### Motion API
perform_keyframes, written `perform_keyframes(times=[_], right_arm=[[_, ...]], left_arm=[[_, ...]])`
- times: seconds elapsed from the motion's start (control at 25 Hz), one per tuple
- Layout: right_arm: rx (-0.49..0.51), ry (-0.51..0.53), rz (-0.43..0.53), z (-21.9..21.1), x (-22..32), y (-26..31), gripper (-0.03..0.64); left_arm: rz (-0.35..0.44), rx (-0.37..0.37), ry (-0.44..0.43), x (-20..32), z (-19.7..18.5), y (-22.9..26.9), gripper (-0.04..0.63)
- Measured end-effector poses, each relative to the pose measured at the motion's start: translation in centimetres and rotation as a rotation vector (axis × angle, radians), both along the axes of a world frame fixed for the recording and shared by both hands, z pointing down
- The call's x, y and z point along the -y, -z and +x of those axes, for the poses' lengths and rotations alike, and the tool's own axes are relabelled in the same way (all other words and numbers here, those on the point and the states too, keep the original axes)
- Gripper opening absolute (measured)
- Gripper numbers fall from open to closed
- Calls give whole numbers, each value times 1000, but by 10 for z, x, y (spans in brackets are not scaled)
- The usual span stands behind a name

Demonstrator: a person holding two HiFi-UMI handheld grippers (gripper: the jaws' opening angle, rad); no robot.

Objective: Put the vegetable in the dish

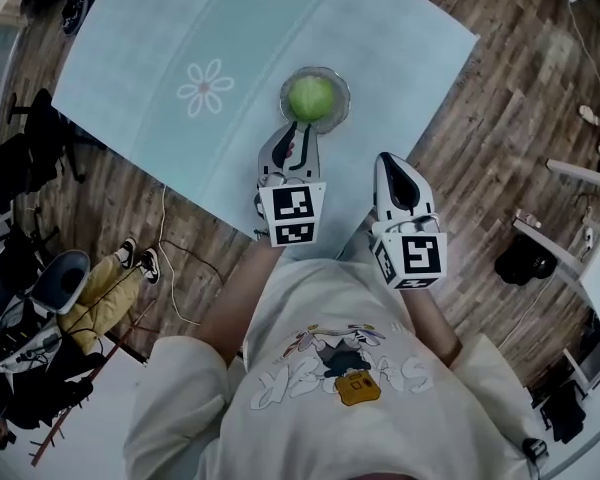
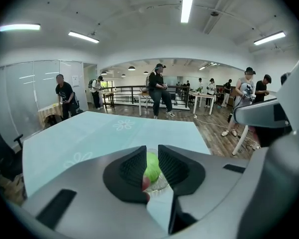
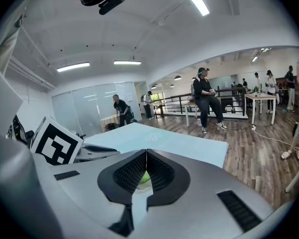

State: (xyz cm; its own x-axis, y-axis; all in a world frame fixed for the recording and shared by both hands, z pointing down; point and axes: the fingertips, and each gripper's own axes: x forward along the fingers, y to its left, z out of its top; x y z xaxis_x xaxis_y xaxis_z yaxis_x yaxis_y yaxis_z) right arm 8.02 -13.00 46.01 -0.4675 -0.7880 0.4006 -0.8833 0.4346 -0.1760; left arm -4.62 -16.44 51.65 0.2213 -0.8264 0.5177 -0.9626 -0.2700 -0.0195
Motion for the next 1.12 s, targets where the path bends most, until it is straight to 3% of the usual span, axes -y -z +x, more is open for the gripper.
perform_keyframes(times=[0.12, 0.4, 0.68, 1.12], right_arm=[[5, 16, 8, 0, -7, 4, 23], [20, 40, 18, 5, -24, 12, 23], [23, 47, 23, 7, -34, 21, 23], [-25, 71, 75, -26, -58, 52, 23]], left_arm=[[20, 5, 13, -10, 0, 13, 49], [30, -2, 48, -36, 2, 31, 35], [19, -87, 71, -63, 4, 62, 15], [13, -150, -59, -111, -11, 91, 8]])
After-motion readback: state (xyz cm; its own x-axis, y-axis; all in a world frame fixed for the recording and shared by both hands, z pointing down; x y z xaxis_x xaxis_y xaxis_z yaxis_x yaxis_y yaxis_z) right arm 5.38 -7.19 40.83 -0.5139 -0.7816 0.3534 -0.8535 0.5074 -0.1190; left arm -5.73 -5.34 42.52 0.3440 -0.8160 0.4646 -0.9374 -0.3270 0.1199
